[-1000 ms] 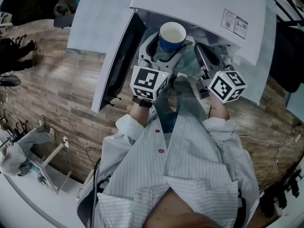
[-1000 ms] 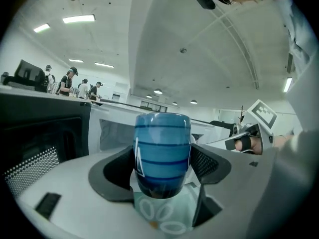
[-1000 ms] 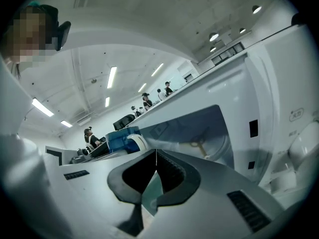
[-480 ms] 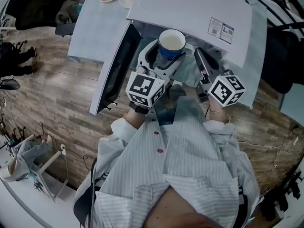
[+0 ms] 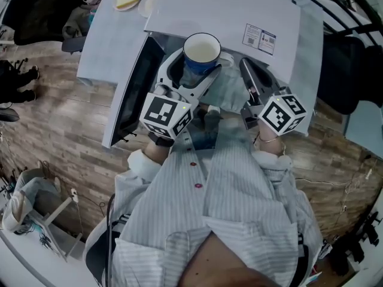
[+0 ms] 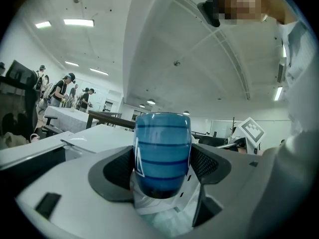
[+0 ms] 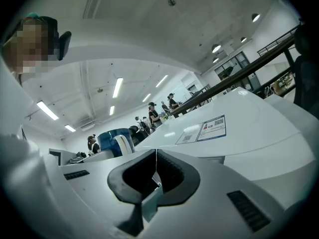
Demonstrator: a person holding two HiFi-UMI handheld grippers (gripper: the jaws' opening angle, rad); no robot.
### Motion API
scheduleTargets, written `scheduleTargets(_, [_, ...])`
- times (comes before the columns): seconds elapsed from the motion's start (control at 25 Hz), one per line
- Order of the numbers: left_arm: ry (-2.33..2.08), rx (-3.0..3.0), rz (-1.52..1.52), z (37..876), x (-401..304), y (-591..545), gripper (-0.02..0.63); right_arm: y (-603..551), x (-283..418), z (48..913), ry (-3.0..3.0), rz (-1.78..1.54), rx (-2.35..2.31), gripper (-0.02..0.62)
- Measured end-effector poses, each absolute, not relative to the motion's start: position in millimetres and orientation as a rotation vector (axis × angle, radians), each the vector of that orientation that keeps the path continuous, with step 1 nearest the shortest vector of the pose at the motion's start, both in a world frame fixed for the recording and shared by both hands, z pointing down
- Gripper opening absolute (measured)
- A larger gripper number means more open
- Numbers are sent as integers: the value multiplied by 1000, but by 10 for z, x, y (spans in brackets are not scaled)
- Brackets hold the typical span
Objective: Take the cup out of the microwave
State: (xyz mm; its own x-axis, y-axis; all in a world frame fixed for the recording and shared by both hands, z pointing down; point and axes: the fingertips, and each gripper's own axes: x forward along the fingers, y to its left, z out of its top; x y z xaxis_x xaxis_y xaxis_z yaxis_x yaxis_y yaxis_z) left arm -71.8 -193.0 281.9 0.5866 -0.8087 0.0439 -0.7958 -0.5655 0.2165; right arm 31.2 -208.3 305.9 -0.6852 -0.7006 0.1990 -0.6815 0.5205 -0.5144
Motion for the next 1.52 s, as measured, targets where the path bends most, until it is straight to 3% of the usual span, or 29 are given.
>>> scheduleTargets(1.52, [-1316, 2570, -199, 2679, -451, -1998, 362, -2128, 447, 2883, 2757, -840, -1118, 32])
